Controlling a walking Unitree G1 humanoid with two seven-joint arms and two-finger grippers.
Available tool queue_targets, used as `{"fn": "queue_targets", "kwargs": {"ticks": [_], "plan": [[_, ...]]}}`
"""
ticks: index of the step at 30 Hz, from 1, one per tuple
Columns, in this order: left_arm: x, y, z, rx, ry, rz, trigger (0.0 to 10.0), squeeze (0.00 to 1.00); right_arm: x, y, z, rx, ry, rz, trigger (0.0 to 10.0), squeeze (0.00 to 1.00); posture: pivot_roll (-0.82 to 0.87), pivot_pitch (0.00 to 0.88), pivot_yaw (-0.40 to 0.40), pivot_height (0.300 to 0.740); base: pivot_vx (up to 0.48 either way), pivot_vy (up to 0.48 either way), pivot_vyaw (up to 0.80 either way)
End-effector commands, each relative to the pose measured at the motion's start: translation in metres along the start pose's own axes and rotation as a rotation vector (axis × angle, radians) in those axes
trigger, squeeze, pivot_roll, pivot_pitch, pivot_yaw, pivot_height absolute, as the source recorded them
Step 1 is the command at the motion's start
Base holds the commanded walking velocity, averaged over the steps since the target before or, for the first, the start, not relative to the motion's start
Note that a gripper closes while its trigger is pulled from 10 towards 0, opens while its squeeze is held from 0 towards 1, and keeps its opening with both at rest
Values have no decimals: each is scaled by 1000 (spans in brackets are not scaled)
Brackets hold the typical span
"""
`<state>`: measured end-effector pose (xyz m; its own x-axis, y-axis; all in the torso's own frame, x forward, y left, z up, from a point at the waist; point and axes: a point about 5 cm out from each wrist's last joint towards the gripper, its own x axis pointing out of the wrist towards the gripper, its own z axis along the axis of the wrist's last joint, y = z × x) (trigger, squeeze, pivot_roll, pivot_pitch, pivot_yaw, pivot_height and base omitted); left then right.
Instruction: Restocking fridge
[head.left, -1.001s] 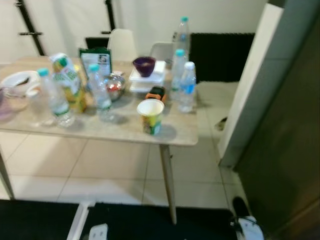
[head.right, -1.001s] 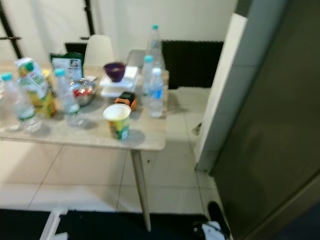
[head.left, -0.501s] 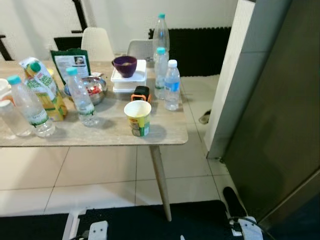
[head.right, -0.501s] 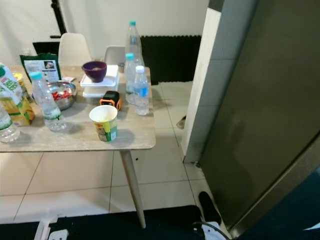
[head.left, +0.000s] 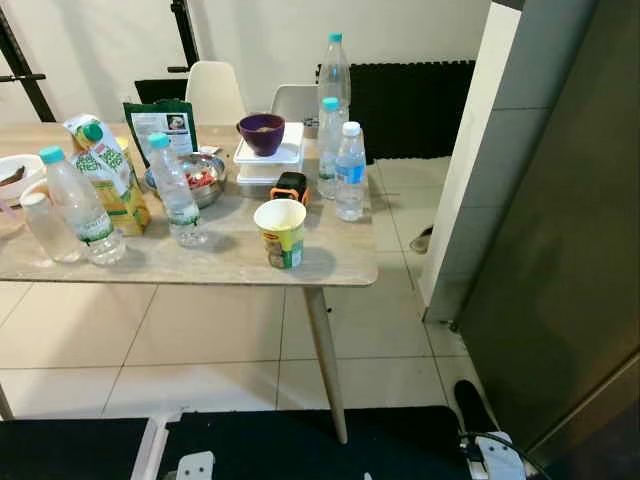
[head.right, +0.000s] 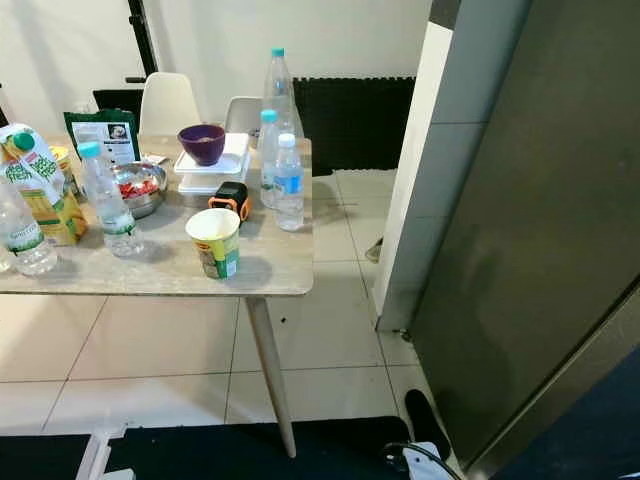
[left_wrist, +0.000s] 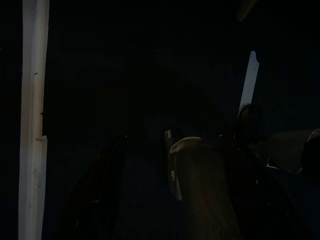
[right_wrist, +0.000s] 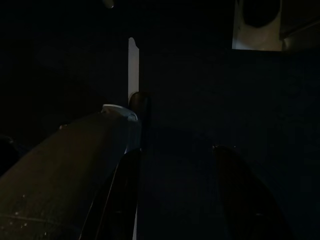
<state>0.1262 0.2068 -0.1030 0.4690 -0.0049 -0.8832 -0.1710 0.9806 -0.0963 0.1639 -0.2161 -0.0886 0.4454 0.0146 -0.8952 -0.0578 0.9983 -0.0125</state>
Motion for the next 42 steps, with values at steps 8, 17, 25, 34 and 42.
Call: {"fn": "queue_targets", "kwargs": {"ticks": [8,17,25,34,42], "plan": [[1,-5,0,10,7,-12,10000,0,0,1,2,3,-11,3,10000,0,18,0,10,740,340,0,0],[1,-7,0,8,8,-15,10000,0,1,2,3,3,-12,6,10000,0,17,0,10,740,343,0,0],[1,-8,-1,2,5,-36,10000,0,0,2,2,5,-12,5,10000,0,18,0,10,740,112,0,0],[1,-8,-2,-19,7,-30,10000,0,0,2,2,5,-14,5,10000,0,16,0,8,740,0,-342,0],[1,-8,-2,-15,6,-32,10000,0,0,2,2,4,-12,0,10000,0,16,0,8,740,0,0,0]]}}
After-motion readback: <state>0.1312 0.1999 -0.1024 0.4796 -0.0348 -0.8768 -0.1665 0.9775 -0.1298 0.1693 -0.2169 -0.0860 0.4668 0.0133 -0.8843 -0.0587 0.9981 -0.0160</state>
